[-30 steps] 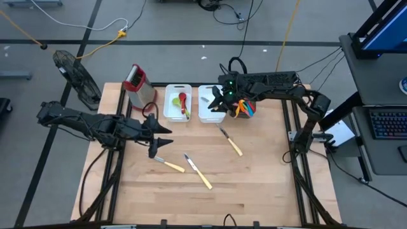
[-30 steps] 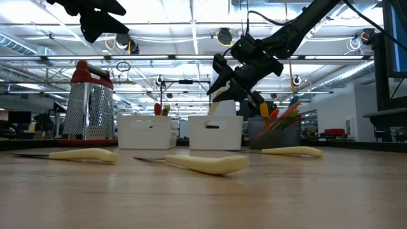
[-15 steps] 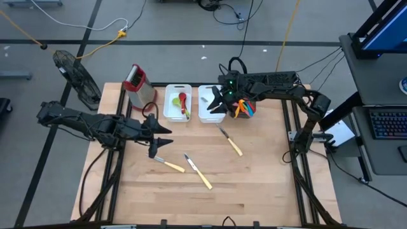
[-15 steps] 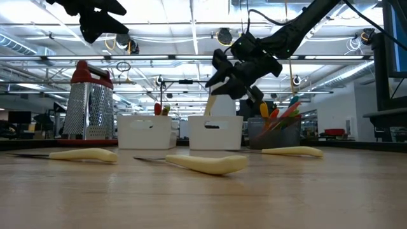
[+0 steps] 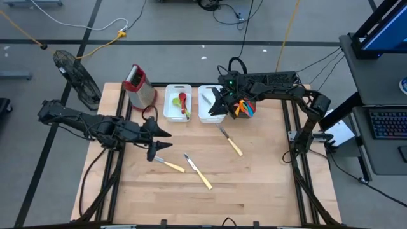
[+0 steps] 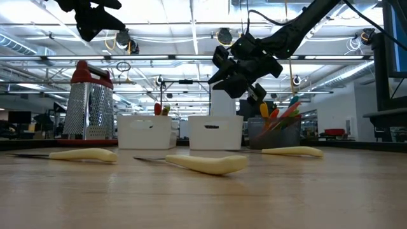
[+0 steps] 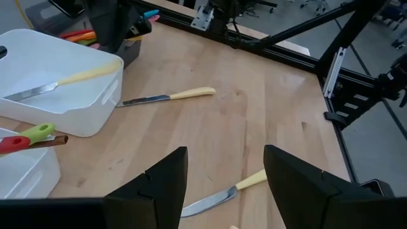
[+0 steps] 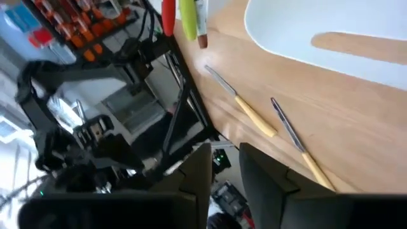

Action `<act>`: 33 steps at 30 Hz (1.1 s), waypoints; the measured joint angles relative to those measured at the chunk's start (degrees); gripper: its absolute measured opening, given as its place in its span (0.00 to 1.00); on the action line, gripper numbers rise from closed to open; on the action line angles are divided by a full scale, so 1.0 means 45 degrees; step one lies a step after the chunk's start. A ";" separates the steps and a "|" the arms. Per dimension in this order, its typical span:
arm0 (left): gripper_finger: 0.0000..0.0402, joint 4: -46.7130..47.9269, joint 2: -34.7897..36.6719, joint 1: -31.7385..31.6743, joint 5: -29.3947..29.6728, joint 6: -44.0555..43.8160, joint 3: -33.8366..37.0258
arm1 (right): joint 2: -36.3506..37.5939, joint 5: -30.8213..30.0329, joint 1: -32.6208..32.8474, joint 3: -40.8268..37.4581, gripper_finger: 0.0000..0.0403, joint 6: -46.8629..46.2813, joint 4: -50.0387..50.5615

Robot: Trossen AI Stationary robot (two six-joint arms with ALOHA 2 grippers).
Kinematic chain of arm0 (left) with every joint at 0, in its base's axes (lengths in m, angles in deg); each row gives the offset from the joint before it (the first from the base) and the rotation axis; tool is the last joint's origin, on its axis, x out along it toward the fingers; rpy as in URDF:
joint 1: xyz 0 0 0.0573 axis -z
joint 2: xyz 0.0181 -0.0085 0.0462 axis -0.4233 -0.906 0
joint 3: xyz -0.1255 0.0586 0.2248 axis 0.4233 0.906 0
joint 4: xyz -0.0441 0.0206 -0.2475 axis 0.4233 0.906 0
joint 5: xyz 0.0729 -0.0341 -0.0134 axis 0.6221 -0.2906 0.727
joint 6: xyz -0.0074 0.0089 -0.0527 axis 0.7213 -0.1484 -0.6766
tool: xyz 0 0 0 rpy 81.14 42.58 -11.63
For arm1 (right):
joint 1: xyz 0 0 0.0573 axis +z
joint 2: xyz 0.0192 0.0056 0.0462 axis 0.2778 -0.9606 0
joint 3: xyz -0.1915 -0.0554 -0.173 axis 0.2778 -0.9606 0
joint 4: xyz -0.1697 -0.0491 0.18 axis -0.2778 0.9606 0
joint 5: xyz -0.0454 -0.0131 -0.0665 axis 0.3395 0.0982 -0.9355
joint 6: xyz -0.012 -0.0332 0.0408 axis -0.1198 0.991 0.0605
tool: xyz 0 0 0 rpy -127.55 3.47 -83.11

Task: Pick & Place Kitchen Items
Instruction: Put the yellow knife into the right white bin

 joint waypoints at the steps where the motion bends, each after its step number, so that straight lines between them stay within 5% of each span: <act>1: 0.53 0.0000 0.0000 0.0015 0.0000 -0.0014 0.0000 | 0.0045 0.0222 -0.0005 -0.0005 0.17 0.0250 0.0040; 12: 0.53 0.0005 -0.0005 0.0073 0.0008 -0.0232 0.0000 | 0.1857 0.0448 0.1177 -0.0360 0.04 0.4475 0.0301; 24: 0.53 -0.0076 -0.0005 0.0073 0.0030 -0.0281 0.0000 | 0.4774 -0.1537 0.3287 -0.2921 0.00 0.9567 0.0217; 33: 0.53 -0.0543 -0.0005 0.0063 0.0034 -0.0279 0.0000 | 0.5687 -0.2459 0.3641 -0.6242 0.02 0.9643 -0.4136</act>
